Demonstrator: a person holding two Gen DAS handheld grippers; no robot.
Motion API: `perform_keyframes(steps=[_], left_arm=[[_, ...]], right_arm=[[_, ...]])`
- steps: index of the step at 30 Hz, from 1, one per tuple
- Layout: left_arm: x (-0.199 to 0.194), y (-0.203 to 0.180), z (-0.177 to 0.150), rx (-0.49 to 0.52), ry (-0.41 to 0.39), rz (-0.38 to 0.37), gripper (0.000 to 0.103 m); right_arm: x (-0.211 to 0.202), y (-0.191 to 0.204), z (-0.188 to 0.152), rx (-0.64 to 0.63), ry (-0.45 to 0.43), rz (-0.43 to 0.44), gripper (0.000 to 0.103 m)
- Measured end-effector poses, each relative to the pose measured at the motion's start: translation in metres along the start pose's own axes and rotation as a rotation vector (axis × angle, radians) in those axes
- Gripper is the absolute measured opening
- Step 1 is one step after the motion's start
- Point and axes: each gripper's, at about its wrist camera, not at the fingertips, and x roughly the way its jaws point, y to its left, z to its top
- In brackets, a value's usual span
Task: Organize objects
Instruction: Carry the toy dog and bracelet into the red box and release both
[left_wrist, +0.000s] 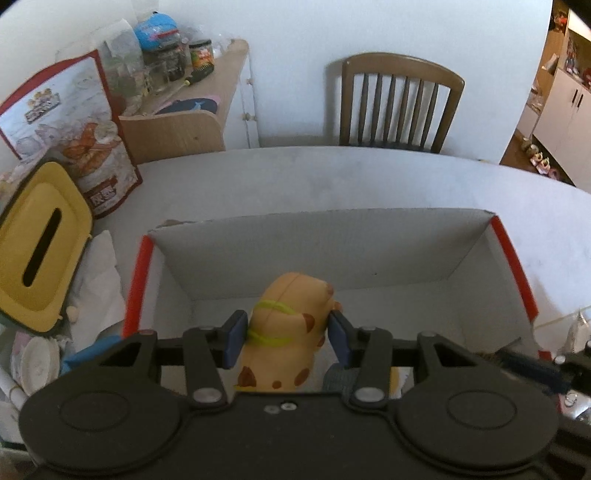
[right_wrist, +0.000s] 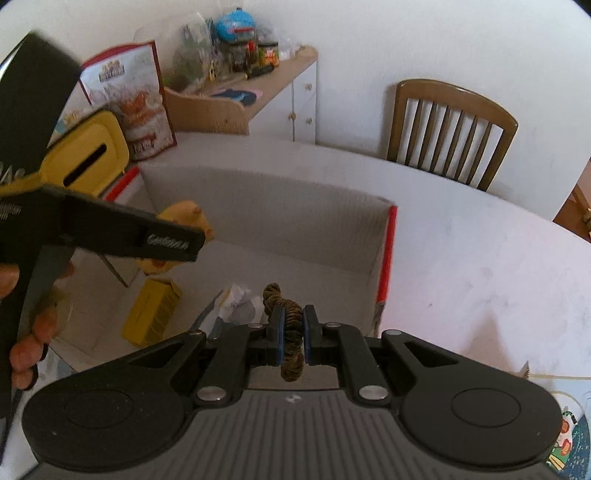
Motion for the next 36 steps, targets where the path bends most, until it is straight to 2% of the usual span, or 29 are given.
perform_keyframes(steps=[13,26,36], left_arm=[[0.039,-0.004,0.003,0.019,0.120,-0.021,0.046],[0.052,-0.009,0.000,0.046,0.175,-0.021,0.047],[0.053,-0.008,0.002,0.049,0.194,-0.024,0.052]], right_arm=[[0.020,0.011,-0.008,-0.046,0.059,0.003,0.010],[0.024,0.015,-0.014,-0.042,0.096,0.021,0.010],[0.019,0.012,-0.015,-0.023,0.088,0.031,0.011]])
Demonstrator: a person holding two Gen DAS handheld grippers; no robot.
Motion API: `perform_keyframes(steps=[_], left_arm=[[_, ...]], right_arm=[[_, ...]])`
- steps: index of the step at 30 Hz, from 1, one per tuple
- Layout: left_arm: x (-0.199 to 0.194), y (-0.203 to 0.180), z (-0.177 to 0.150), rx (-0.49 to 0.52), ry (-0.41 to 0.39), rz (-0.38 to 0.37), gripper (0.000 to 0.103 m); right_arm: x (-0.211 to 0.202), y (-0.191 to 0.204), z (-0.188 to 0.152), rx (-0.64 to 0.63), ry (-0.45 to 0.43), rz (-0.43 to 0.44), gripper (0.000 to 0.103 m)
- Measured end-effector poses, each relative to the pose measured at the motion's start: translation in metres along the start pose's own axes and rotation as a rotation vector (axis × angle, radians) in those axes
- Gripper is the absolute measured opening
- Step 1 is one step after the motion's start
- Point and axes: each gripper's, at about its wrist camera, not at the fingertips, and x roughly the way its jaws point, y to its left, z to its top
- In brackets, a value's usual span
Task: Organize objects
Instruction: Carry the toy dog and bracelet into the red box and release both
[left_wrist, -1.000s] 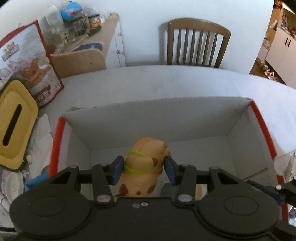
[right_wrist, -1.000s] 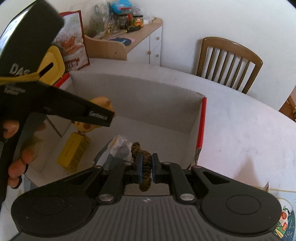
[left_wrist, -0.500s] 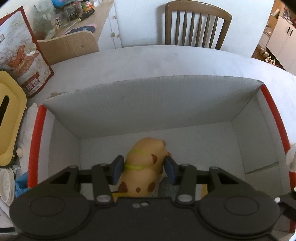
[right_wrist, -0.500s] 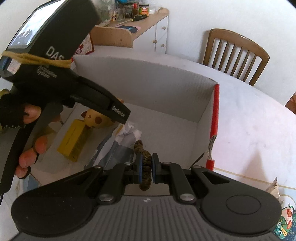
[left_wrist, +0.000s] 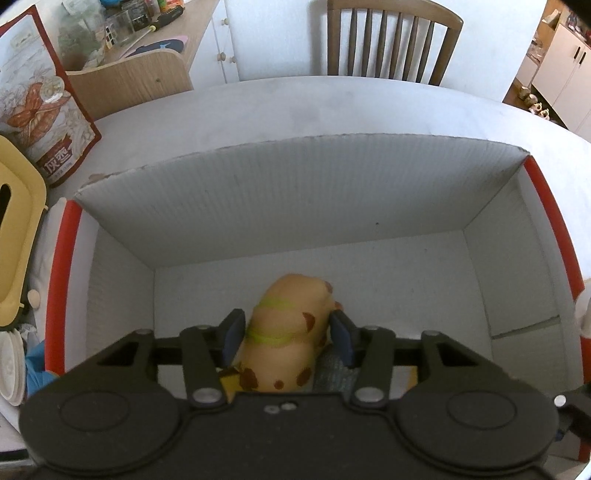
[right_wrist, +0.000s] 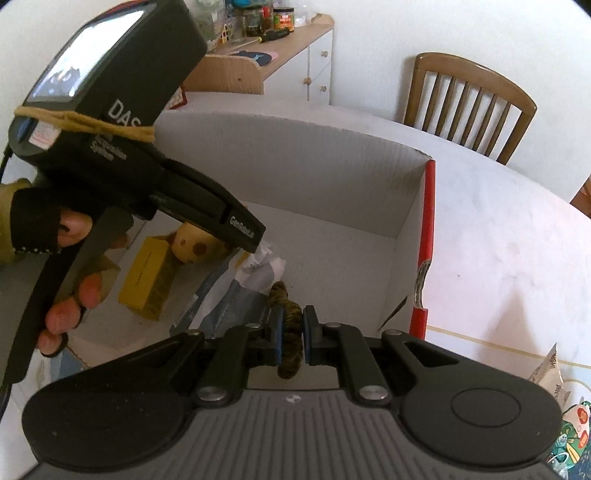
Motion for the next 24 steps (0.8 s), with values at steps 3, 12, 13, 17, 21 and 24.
perform_keyframes(steps=[3,12,13,17,21,24], left_arm=[[-0.002,0.000,0.000,-0.002,-0.005,0.006,0.057],[-0.024,0.001,-0.006,-0.014,-0.056,0.011,0.064],[-0.028,0.003,-0.006,-0.021,-0.062,0.008,0.064],[-0.041,0.005,-0.010,-0.031,-0.093,0.020,0.064],[-0.057,0.005,-0.015,-0.037,-0.125,0.022,0.065],[-0.071,0.005,-0.020,-0.045,-0.150,0.013,0.068]], right_arm=[[-0.003,-0.001,0.001,-0.004,-0.004,0.009,0.011],[-0.017,-0.006,-0.003,0.010,-0.014,0.003,0.019],[-0.019,-0.007,-0.004,0.016,-0.015,0.005,0.023],[-0.028,-0.011,-0.005,0.032,-0.034,0.012,0.040],[-0.039,-0.015,-0.006,0.042,-0.066,0.015,0.051],[-0.047,-0.016,-0.006,0.055,-0.083,0.024,0.051]])
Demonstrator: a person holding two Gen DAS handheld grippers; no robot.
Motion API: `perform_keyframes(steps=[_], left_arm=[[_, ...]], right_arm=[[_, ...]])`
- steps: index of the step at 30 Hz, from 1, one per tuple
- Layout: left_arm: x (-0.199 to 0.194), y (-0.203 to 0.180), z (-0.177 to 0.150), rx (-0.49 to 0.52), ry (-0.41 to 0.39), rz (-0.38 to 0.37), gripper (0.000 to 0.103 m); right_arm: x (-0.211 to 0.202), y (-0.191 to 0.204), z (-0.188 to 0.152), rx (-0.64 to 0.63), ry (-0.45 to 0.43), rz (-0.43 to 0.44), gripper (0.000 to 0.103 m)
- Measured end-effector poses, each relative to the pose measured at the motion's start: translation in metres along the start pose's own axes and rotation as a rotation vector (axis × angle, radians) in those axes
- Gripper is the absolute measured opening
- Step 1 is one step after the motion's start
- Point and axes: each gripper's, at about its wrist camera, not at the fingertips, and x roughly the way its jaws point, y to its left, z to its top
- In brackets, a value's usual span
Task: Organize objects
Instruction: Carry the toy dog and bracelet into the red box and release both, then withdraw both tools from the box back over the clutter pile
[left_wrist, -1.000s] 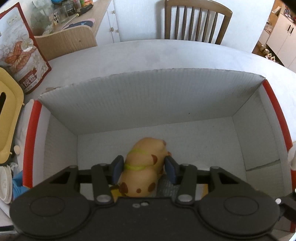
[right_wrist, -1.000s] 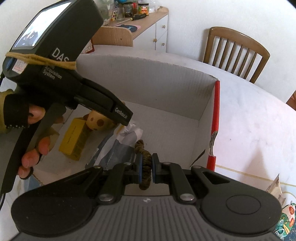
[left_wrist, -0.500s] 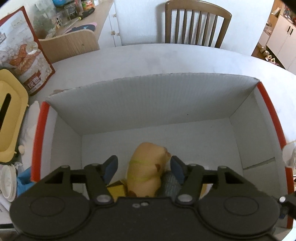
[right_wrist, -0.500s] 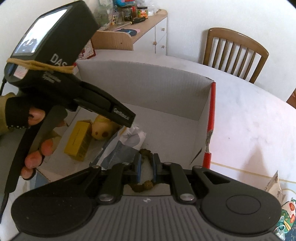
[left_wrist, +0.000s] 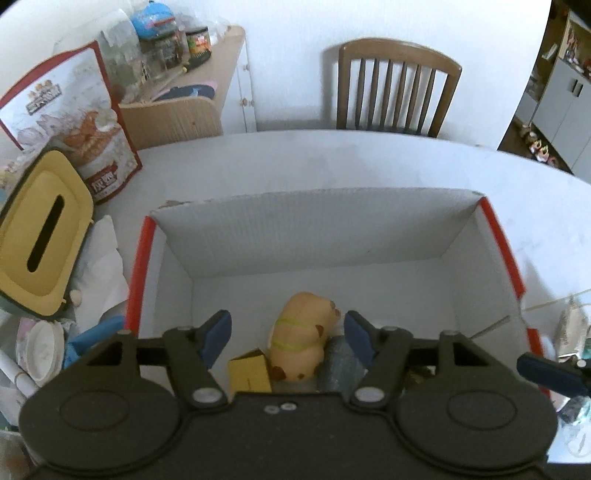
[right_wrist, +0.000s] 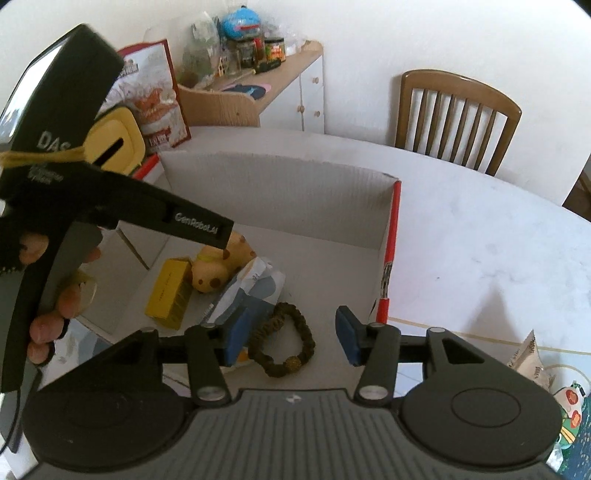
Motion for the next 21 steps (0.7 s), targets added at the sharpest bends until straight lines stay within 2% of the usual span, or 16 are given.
perform_keyframes(steps=[4,7,14,21], left_arm=[[-0.019,-0.004,-0.006,0.016,-0.049,0.008,0.074],[-0.031,-0.006,-0.009,0.020,-0.069,0.004,0.074],[-0.057,-0.016,-0.018,0.016,-0.113,-0.023,0.077],[-0.088,-0.037,-0.031,0.057,-0.184,-0.007,0.082]], right_arm=[[-0.013,-0.002,-0.002,0.013,-0.019,0.009,0.051],[-0.024,-0.002,-0.006,0.010,-0.034,0.011,0.054],[-0.045,-0.007,-0.014,0.010,-0.064,0.013,0.054],[-0.074,-0.022,-0.023,0.039,-0.115,0.037,0.061]])
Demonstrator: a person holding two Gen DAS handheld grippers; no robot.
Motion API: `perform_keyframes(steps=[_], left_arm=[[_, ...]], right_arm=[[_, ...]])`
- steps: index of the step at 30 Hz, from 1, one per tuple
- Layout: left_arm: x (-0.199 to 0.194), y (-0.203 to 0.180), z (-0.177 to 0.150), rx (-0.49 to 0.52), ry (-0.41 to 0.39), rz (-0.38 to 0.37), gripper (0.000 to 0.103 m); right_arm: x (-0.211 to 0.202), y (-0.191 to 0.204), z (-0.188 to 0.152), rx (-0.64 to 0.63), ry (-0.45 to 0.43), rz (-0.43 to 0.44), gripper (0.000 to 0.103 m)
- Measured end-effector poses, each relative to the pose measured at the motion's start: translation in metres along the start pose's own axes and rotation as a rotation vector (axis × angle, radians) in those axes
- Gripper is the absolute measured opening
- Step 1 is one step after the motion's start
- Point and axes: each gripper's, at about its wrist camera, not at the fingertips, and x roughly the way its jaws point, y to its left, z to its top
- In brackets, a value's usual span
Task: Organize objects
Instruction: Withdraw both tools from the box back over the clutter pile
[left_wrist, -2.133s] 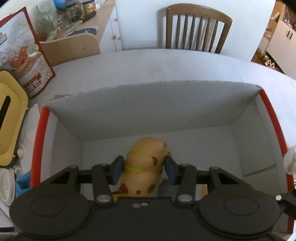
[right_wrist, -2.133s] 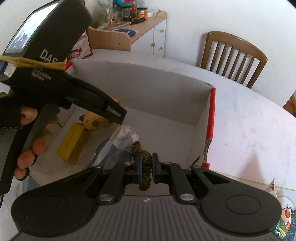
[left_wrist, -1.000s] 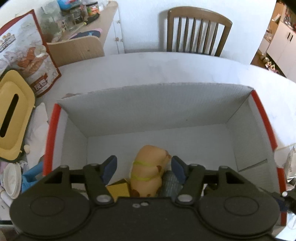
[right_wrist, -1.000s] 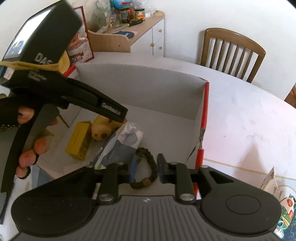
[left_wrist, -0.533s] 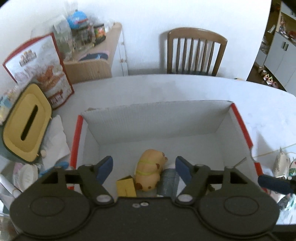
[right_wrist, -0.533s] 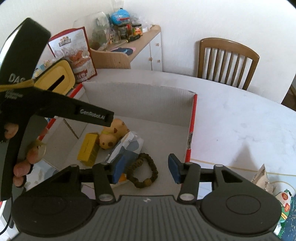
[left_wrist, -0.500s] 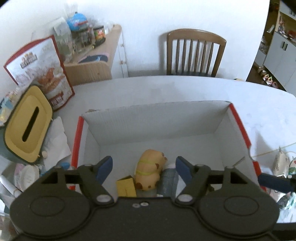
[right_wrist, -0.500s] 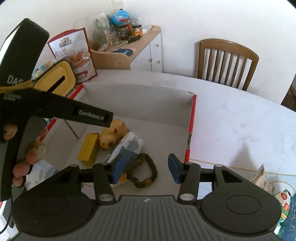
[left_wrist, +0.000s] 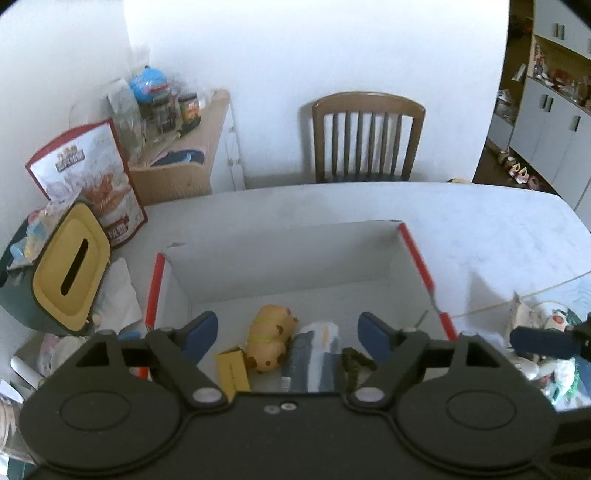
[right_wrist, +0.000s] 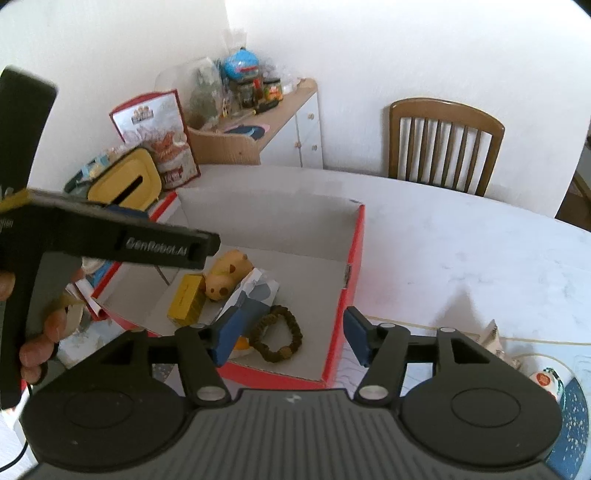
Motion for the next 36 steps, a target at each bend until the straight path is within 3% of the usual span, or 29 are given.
perform_keyframes(steps=[21,36], left_arm=[[-0.060,-0.075,-0.025,-0.001,-0.073,-0.065,0.102],[-0.077,-0.128,-0.044,-0.035,-0.088,-0.119,0.103]], right_arm=[[-0.084,-0.077,-0.042,0.099,-0.070,0.026,0.076],[-0.116,-0.130,-0.075,0.109,-0.064,0.047,0.084]])
